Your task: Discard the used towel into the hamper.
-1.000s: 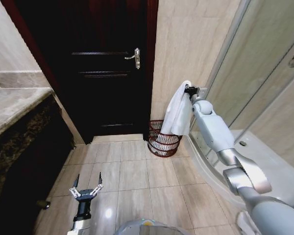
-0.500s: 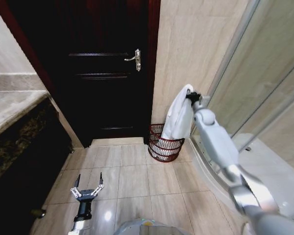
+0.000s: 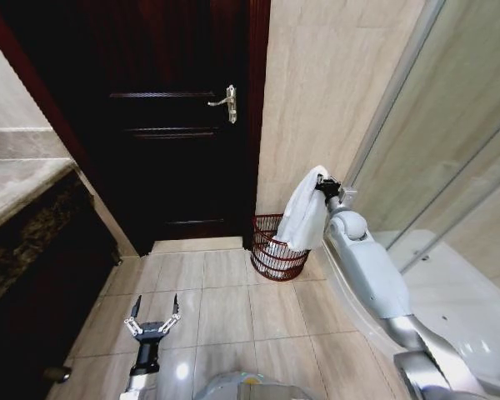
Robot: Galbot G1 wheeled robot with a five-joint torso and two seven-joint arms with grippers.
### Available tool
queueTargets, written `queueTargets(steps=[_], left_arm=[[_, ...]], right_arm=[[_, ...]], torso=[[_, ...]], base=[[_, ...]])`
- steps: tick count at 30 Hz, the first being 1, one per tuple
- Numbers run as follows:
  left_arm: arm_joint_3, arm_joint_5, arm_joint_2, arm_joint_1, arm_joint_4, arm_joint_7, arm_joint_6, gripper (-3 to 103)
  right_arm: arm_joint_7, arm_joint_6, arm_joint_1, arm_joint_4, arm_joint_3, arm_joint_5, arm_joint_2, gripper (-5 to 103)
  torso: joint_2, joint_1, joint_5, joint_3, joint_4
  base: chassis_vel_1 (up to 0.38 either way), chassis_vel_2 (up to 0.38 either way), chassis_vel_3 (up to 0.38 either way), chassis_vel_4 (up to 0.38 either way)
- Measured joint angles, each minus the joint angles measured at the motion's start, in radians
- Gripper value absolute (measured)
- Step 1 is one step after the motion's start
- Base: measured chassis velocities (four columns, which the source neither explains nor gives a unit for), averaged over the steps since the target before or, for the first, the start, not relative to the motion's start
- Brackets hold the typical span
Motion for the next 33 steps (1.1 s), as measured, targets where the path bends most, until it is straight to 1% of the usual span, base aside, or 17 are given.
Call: queueTargets(steps=[11,22,33], left_arm=[[0.000,-0.004,0.000,-0.007,0.005,0.001,0.003,100],[0.001,-0.010,0.000,-0.015,0.017,0.002,0.003,100],[0.005,-0.026,0.000,-0.018,0.031,0.002,-0.001,100]], right_arm=[[0.002,0.014,-0.046,0.068,0.028,-0.015,0.000,4],[0.006,0.010,-0.094,0.148,0.037,-0.020,-0.002,4],[0.009,0.009,-0.173,0.238,0.060,-0.034,0.003,4]], torso=[[0.001,0.000,0.0000,0.001,-0.0001],[0.002,0.001,0.0001,0.001,0.0000],[0.002,0.001,0.0000,0.001,0.0000]], base=[[-0.076,0.087,0.079,-0.081],[-0.083,0.079,0.079,-0.074],[-0.072,0.084,0.080,-0.079]])
